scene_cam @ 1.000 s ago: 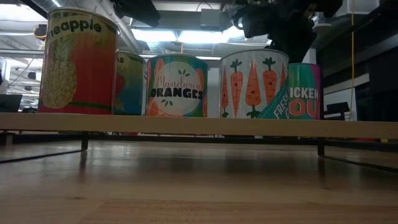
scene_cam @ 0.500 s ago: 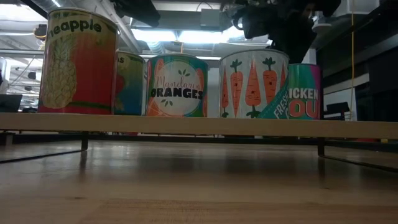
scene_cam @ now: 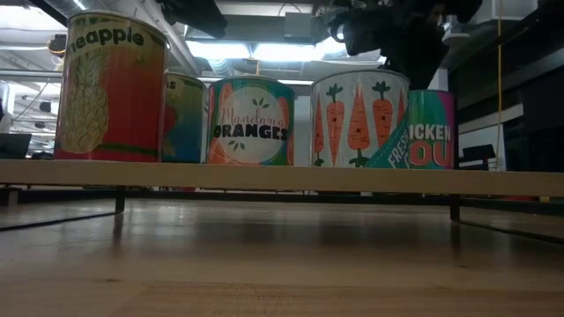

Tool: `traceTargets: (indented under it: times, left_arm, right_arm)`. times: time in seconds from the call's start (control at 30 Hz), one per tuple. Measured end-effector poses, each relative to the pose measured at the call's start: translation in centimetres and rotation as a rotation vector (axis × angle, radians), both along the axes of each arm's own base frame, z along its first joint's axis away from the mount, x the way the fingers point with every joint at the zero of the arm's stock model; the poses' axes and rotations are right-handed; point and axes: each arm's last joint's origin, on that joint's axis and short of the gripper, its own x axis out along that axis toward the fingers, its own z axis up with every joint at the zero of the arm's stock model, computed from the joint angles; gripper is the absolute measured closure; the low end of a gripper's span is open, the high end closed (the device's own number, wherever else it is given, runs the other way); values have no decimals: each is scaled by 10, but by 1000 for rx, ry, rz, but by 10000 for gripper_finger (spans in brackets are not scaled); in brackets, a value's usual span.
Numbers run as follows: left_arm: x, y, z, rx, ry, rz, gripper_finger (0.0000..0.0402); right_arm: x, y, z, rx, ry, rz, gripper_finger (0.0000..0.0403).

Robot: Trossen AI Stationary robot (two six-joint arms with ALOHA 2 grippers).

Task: Pick and place cans onto a shelf
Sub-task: Put the blue canned chicken soup on the shelf

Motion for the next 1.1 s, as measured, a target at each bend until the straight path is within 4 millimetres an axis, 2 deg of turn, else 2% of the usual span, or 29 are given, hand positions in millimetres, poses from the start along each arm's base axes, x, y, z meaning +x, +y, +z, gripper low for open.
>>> traceTargets:
  times: [0.3, 1.1]
  left_arm:
    - [0, 0, 0, 0, 0, 0, 269]
    - [0, 0, 0, 0, 0, -1, 269]
  right_arm:
    - [0, -4, 0, 11, 13, -83, 366]
    - [2, -5, 0, 30, -13, -37, 365]
